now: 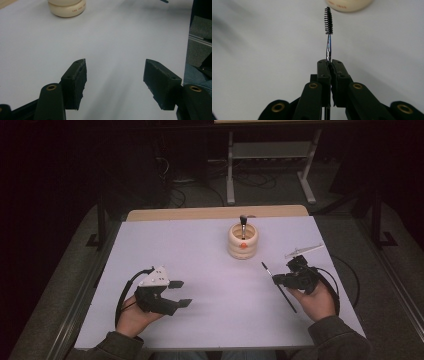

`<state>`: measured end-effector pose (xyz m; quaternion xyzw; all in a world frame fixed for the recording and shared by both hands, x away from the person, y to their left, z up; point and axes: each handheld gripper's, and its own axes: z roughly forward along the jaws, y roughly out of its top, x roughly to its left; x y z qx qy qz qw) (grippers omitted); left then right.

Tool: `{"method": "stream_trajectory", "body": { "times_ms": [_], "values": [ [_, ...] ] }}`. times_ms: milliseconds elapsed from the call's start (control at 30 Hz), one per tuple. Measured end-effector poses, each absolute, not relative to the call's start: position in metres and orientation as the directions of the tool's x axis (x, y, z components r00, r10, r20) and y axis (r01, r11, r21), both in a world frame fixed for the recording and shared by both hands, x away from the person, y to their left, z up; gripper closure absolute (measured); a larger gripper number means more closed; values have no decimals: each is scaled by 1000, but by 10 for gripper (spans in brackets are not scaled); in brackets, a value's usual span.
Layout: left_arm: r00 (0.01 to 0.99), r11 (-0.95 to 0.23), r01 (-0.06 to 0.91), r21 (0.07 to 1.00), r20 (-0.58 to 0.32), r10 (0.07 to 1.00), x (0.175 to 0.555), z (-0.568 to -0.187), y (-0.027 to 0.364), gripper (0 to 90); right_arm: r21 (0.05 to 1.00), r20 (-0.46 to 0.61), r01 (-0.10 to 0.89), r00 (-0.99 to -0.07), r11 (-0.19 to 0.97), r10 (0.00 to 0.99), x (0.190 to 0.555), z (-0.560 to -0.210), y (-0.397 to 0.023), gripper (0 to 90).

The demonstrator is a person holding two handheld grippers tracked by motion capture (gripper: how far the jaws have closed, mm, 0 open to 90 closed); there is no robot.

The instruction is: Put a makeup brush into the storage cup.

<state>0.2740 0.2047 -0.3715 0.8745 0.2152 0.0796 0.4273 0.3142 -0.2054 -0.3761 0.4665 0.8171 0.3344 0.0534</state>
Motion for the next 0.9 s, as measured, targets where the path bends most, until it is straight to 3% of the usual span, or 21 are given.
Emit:
{"method": "stream_trajectory", "body": {
  "times_ms": [400,900],
  "values": [
    [911,-523,305,796,-83,404,272,-370,188,350,695,242,630,-659,347,712,297,-354,-180,851],
    [939,-518,273,811,-109,325,274,-369,133,367,773,245,533,-752,345,612,289,-336,-154,851]
  ]
}}
